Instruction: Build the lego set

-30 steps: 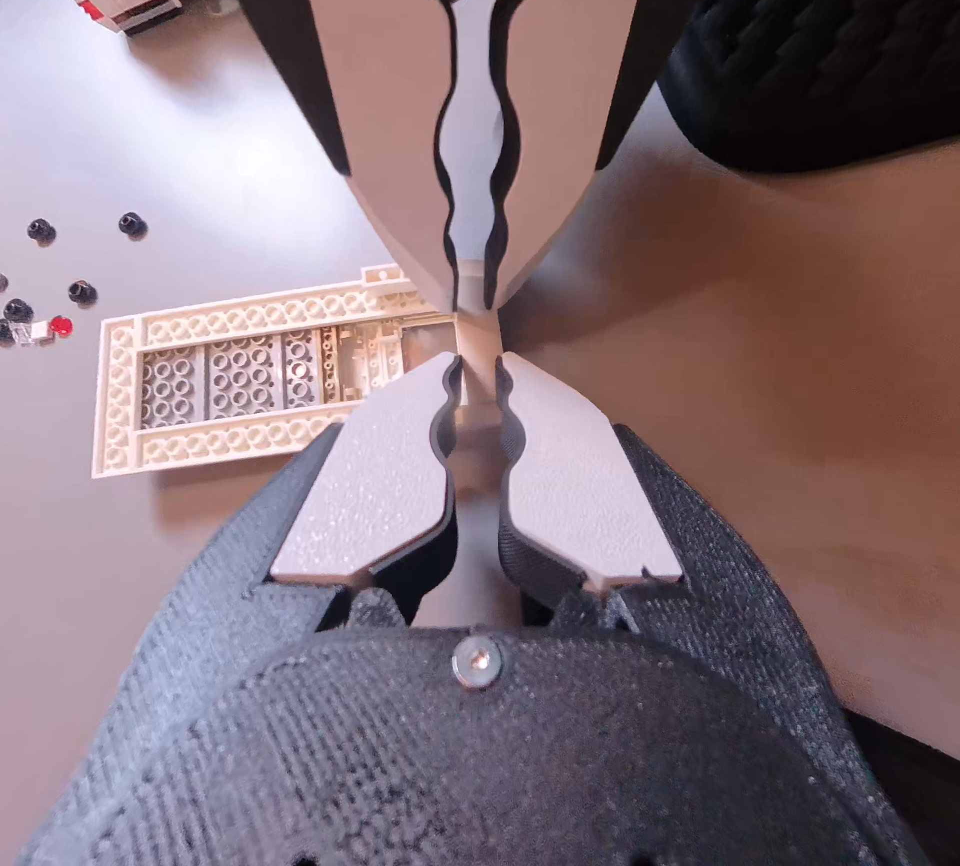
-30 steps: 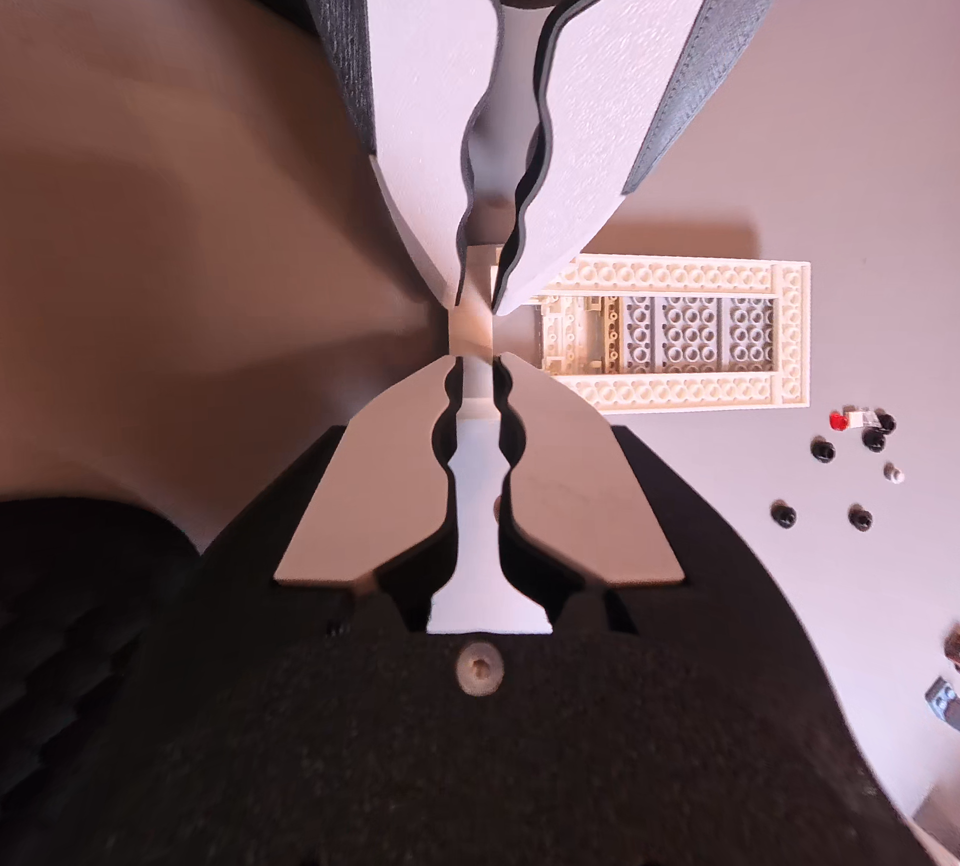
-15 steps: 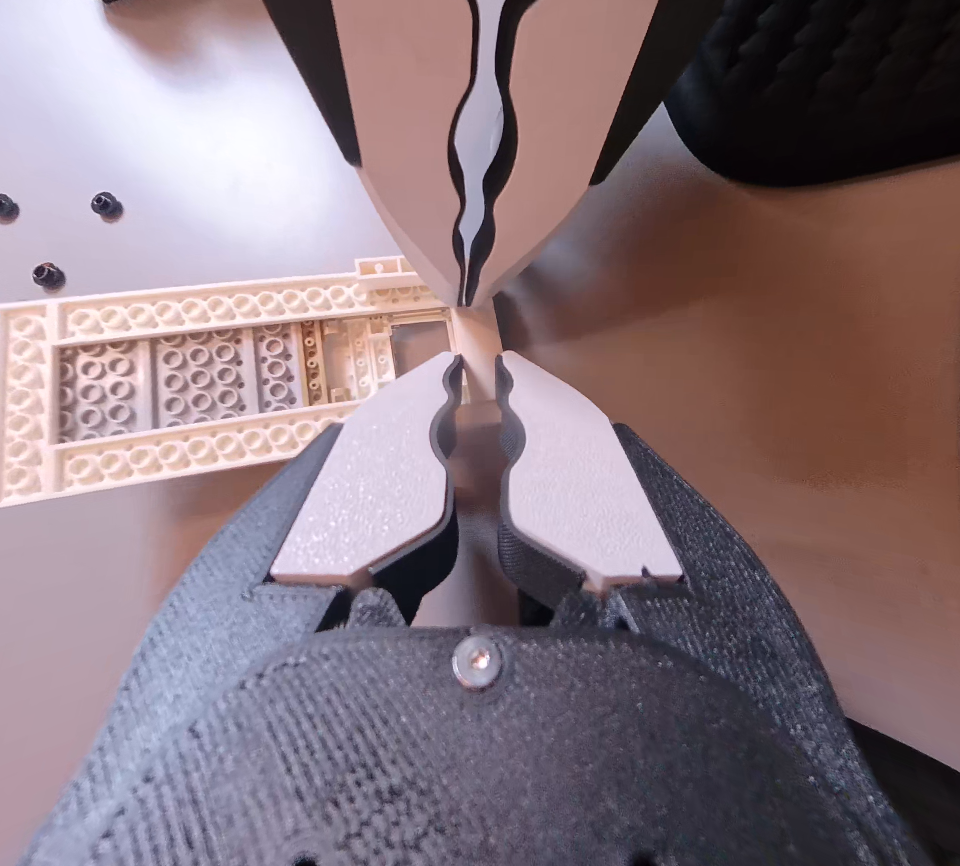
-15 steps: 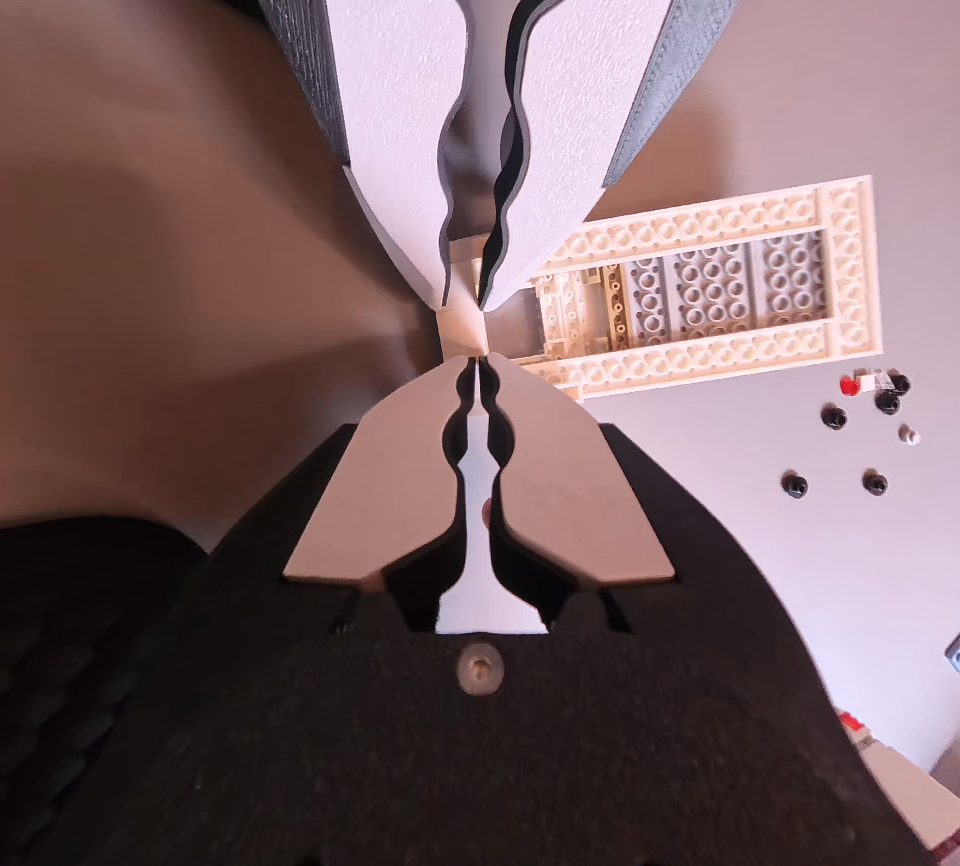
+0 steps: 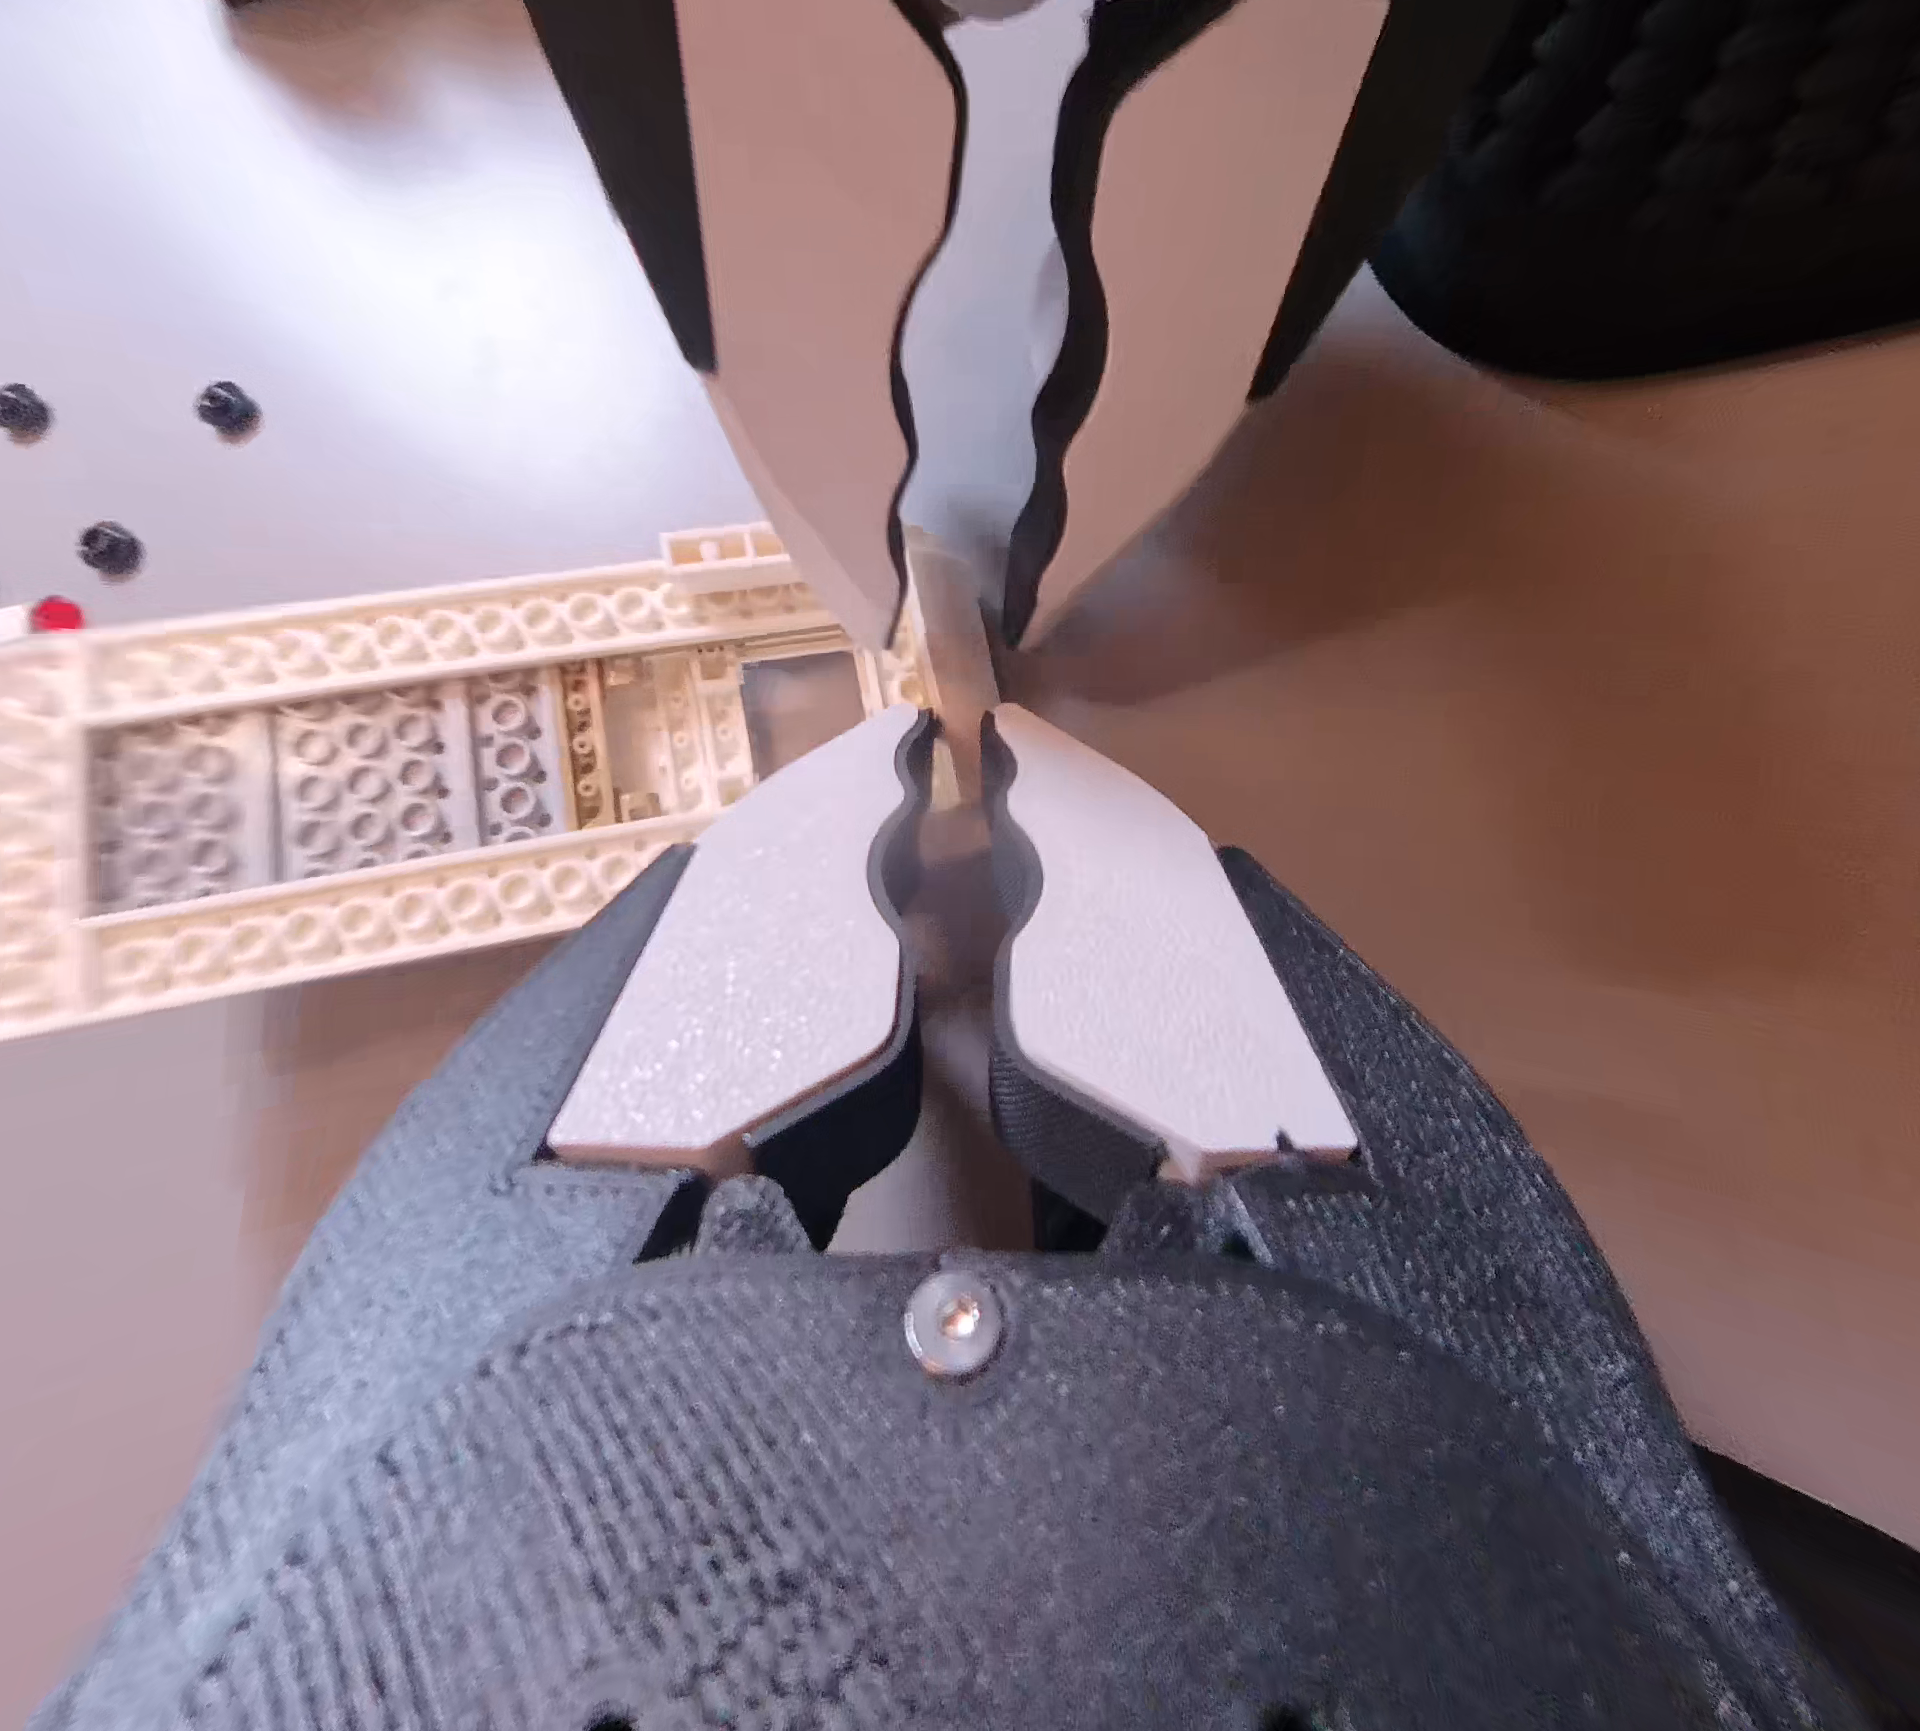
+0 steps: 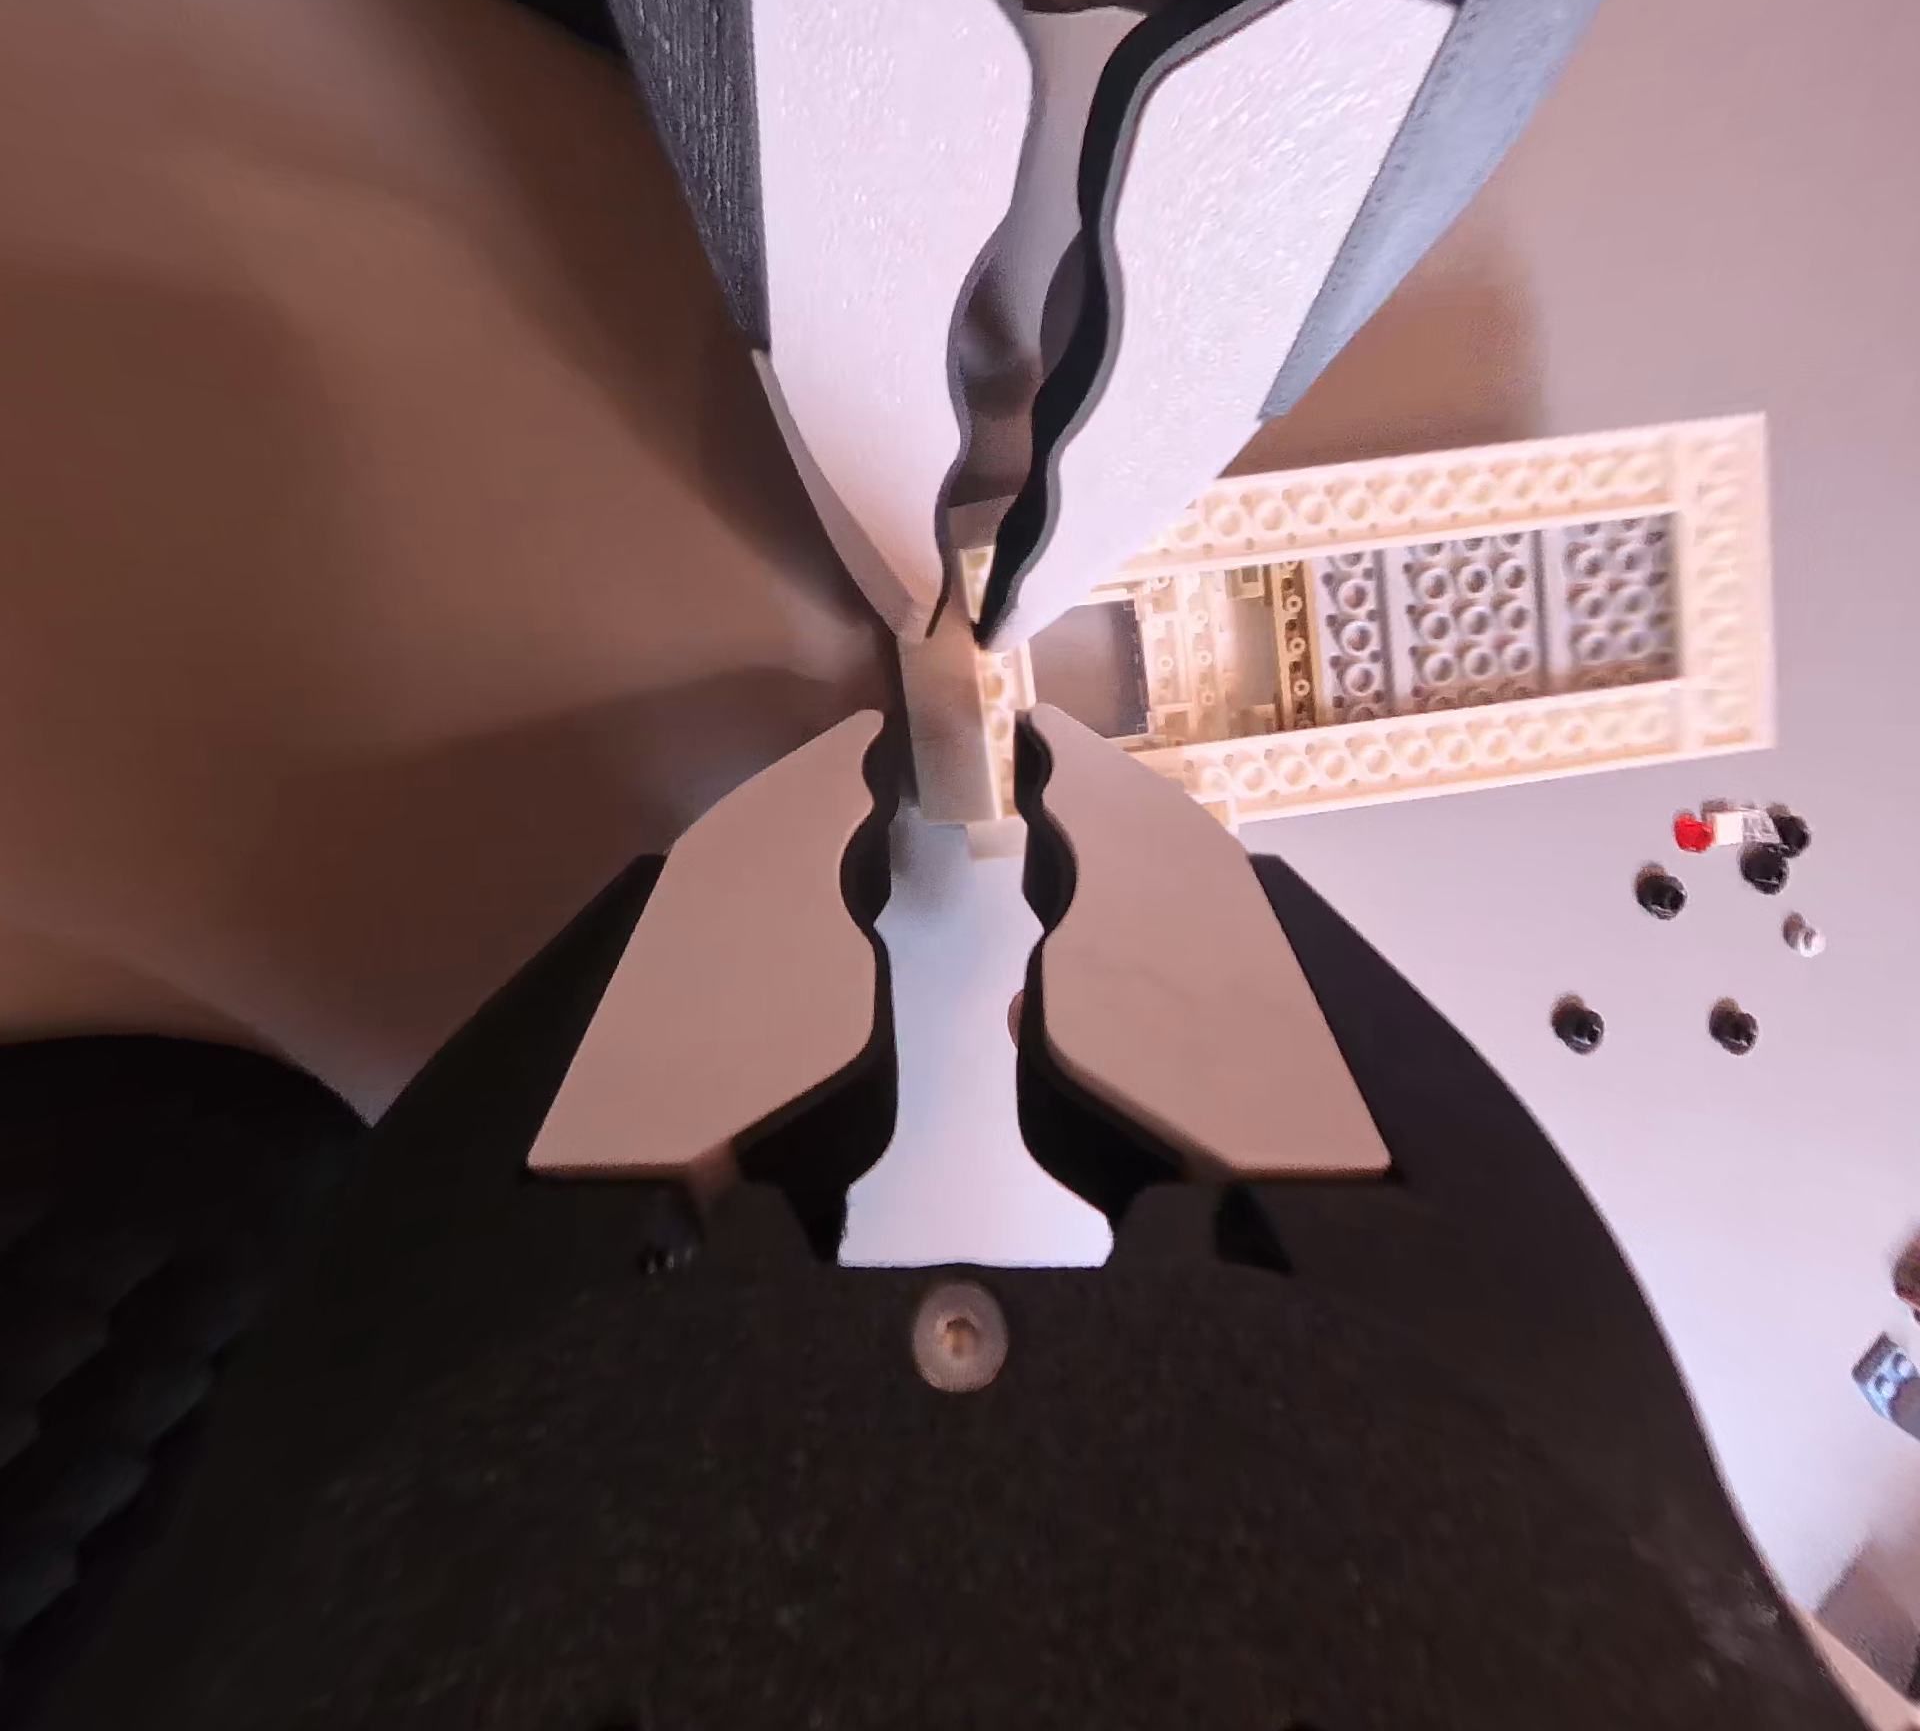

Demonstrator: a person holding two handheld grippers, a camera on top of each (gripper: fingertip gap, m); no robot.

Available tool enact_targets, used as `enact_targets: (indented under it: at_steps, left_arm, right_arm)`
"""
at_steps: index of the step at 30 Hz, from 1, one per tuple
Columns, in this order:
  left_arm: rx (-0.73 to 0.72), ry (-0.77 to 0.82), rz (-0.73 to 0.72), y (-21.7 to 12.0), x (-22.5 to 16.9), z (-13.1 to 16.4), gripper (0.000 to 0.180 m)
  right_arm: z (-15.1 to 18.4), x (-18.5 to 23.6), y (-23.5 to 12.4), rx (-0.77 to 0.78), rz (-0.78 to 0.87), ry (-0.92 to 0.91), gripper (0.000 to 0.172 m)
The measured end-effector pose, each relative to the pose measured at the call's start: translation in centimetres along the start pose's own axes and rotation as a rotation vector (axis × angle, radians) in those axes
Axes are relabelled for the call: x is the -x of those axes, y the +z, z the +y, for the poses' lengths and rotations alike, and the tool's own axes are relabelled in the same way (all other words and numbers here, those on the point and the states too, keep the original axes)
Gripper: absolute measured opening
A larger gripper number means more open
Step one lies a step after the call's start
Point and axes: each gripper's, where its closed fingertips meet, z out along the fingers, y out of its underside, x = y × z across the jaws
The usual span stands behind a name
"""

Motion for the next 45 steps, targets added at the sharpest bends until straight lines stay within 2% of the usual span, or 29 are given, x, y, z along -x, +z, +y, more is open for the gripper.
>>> enact_targets:
  at_steps: [7, 12, 21, 27, 45]
  left_arm:
    - [-0.018, 0.004, -0.021, -0.4, 0.6, -0.2, 0.008]
    - [-0.028, -0.037, -0.01, -0.4, 1.2, -0.4, 0.007]
    - [-0.05, -0.132, -0.013, -0.5, 3.1, -0.9, 0.004]
    - [-0.054, -0.169, 0.035, -0.3, 2.6, -0.9, 0.004]
    - [-0.034, -0.175, 0.007, -0.5, 2.8, -0.5, 0.004]
  right_arm:
    - [-0.3, -0.9, 0.3, -0.017, 0.001, 0.011, 0.019]
    - [-0.4, -1.2, -0.2, -0.031, 0.0, 0.023, 0.026]
    - [0.3, -2.3, 0.1, -0.016, 0.097, -0.035, 0.026]
    - [0.6, -2.5, 0.2, -0.006, 0.102, -0.06, 0.023]
    - [0.9, -2.8, -0.3, -0.05, 0.076, -0.073, 0.019]
